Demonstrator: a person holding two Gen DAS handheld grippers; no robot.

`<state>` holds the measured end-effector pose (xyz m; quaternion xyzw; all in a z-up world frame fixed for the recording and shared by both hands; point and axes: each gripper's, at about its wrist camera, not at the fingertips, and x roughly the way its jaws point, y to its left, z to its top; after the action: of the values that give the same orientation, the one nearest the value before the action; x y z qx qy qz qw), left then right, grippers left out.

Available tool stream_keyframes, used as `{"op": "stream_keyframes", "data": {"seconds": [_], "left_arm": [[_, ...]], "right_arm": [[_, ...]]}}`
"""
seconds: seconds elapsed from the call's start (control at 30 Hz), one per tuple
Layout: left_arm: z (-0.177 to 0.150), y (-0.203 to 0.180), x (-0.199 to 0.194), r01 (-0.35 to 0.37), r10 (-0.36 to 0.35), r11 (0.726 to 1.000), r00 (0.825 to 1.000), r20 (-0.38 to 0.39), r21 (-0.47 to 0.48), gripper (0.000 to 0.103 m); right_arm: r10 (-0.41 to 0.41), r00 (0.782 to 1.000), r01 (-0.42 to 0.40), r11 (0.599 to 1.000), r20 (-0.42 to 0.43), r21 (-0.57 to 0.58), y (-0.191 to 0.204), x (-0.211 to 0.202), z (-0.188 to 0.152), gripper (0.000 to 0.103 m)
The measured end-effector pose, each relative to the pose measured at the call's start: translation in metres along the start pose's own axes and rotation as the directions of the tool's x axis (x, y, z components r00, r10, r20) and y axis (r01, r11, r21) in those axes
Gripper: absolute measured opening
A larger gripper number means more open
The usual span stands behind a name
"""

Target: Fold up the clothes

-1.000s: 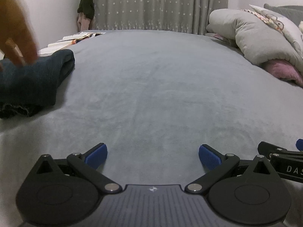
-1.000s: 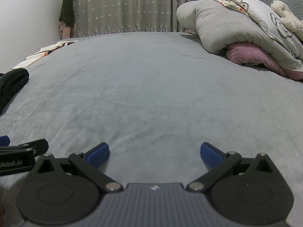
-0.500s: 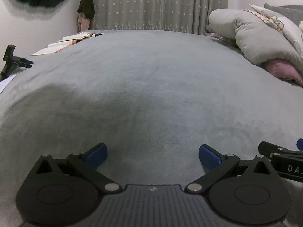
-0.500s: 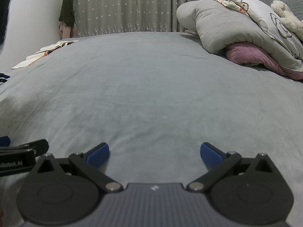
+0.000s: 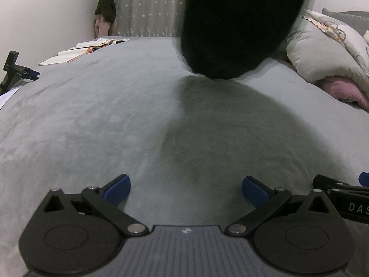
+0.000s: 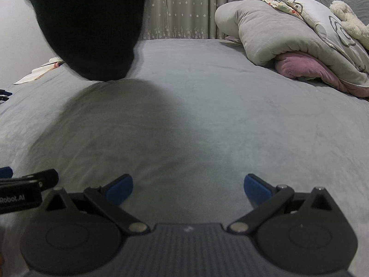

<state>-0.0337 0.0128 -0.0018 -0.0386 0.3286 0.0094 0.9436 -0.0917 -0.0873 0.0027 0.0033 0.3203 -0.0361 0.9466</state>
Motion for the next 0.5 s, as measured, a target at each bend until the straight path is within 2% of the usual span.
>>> {"op": "stream_keyframes", "data": {"seconds": [0.17,0.5], "left_arm": [[-0.0024,-0.0048,-0.0005,-0.022,0.022,0.999,1.000,-0.001,0.029,0.103],[-0.0019,-0.0044,-0.0004,-0.014,0.014,1.000,1.000,-0.008,0.017,0.103]], "right_arm": [[-0.032,0.999,0.031,0.999,-0.005,-0.041,0.0071,0.0019,-0.0015,0.103],[-0.019,1.000,0.019,1.000,-0.003,-0.025,0.0052,0.0011,-0.0012,0.103]]}}
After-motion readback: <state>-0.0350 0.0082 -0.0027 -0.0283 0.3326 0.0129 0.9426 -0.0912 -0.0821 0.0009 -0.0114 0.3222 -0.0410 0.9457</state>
